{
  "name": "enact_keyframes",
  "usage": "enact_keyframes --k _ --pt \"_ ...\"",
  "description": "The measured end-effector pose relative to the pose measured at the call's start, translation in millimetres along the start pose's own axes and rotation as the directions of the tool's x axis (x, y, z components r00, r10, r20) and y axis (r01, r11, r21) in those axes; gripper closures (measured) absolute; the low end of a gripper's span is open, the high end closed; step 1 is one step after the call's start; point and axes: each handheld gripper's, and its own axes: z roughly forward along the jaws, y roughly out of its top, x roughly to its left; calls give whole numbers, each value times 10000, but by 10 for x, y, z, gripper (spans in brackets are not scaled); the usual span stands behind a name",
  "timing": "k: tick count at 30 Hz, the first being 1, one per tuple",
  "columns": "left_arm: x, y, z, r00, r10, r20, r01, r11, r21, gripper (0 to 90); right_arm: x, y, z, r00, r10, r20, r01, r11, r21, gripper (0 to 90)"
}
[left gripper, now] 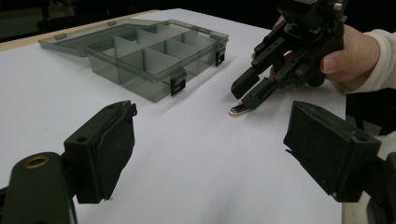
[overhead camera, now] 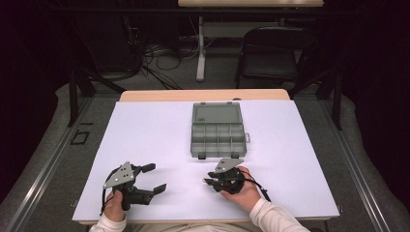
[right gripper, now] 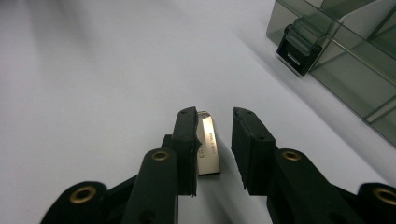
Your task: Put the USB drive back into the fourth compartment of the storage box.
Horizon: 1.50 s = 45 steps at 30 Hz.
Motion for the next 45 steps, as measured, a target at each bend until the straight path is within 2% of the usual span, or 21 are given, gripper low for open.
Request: enact_keyframes --k 10,18,45 --pt "2 1 2 10000 38 5 -38 10000 22 157 0 2 16 9994 -329 -61 329 9995 -9 732" --pt "3 0 4 10000 22 12 -22 10000 29 157 -11 3 32 9982 -516 -311 517 9987 38 738" --pt "6 -3 9 10000 -15 67 14 10000 37 157 -34 -8 62 9972 -514 -543 524 9985 164 791"
